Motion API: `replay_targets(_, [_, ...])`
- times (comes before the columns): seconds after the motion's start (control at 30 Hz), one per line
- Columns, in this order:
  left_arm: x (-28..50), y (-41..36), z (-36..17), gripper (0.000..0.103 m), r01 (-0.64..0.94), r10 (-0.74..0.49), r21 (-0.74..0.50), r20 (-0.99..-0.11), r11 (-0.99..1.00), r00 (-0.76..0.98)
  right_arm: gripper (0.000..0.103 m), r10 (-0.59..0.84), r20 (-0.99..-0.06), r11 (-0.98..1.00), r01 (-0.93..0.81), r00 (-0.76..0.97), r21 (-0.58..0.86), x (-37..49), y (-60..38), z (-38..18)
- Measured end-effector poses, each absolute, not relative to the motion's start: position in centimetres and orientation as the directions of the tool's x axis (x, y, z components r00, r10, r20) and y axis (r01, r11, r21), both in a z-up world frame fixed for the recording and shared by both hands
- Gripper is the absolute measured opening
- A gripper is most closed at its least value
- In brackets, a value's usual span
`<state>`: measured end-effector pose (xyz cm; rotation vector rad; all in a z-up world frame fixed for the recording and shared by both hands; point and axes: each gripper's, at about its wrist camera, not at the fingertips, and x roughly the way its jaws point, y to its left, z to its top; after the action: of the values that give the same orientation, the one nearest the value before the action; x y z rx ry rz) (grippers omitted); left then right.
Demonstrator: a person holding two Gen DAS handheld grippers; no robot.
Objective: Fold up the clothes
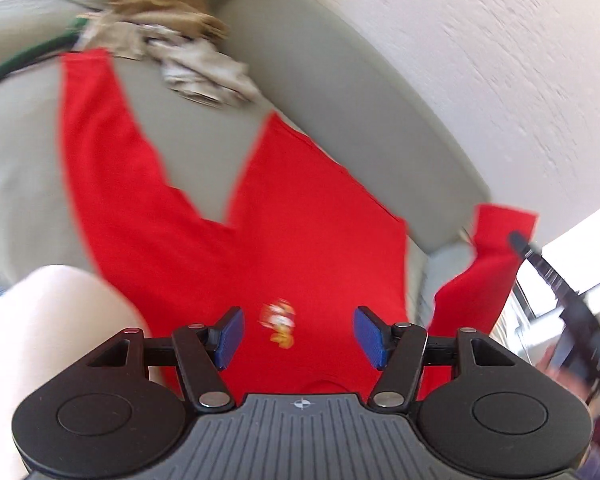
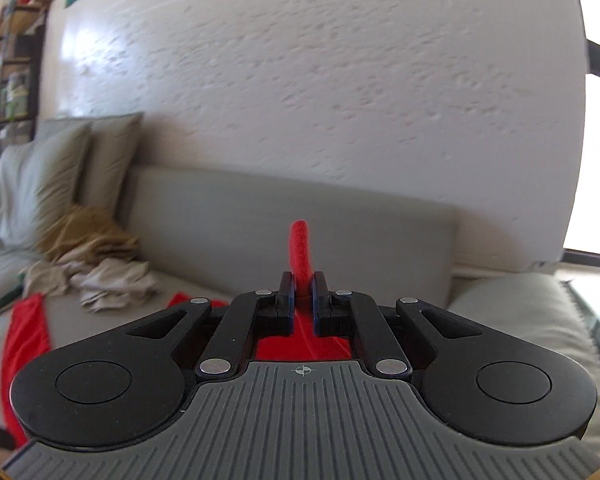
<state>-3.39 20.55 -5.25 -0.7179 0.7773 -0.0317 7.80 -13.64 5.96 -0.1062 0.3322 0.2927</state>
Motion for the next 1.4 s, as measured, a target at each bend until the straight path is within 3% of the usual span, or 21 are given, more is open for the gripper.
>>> replay_targets(0.07, [-4.4,21.9,-5.4,0.059,-0.265,-0.248,-0.599,-0.635,0.755,0.731,0.008,0.364,-0.406,0.917,-0.4,0.838,-0.002,5.8,-9.1,2.7])
replay_targets(0.13, [-4.9,22.6,-5.7,0.059,-0.288,-0.246,-0.609,-0.642,0.74,0.727,0.016,0.446,-0.55,0.865,-0.499,0.707,0.06,5.0,-4.8,-0.9])
replay_targets(0.2, [-5.4,23.2,-6.1,0.059,-0.31,-0.244,-0.617,-0.648,0.723,0.721,0.047,0.474,-0.697,0.811,-0.574,0.538,0.109,4.6,-2.1,-4.0])
replay_targets(0.23, [-5.6,23.4,-6.3,0.059,-0.315,-0.247,-0.621,-0.65,0.718,0.719,0.049,0.476,-0.739,0.787,-0.605,0.477,0.116,4.0,-1.7,-5.0])
replay_targets(0.33, [-5.2,23.1,-7.3,0.059,-0.313,-0.269,-0.623,-0.662,0.717,0.7,0.056,0.487,-0.756,0.76,-0.639,0.437,0.12,1.6,-2.7,-5.0])
replay_targets(0.4, [-4.1,22.2,-8.4,0.059,-0.304,-0.295,-0.619,-0.677,0.724,0.674,0.067,0.493,-0.747,0.798,-0.574,0.445,0.185,1.1,-6.3,-3.9])
replay_targets(0.47, [-3.0,21.5,-9.4,0.058,-0.299,-0.322,-0.622,-0.687,0.724,0.651,0.067,0.5,-0.735,0.828,-0.5,0.457,0.253,0.7,-9.9,-3.0])
replay_targets(0.63, [0.5,19.9,-12.3,0.043,-0.326,-0.393,-0.674,-0.684,0.663,0.614,0.06,0.486,-0.675,0.869,-0.22,0.555,0.444,0.5,-19.2,-3.7])
replay_targets(0.8, [1.9,18.1,-13.8,0.042,-0.367,-0.415,-0.713,-0.667,0.598,0.619,0.057,0.475,-0.647,0.794,0.027,0.596,0.608,-0.3,-25.1,-6.7])
replay_targets(1.4, [3.6,17.5,-17.8,0.041,-0.512,-0.381,-0.775,-0.629,0.37,0.678,0.057,0.48,-0.619,0.723,0.119,0.621,0.68,0.2,-28.0,-10.3])
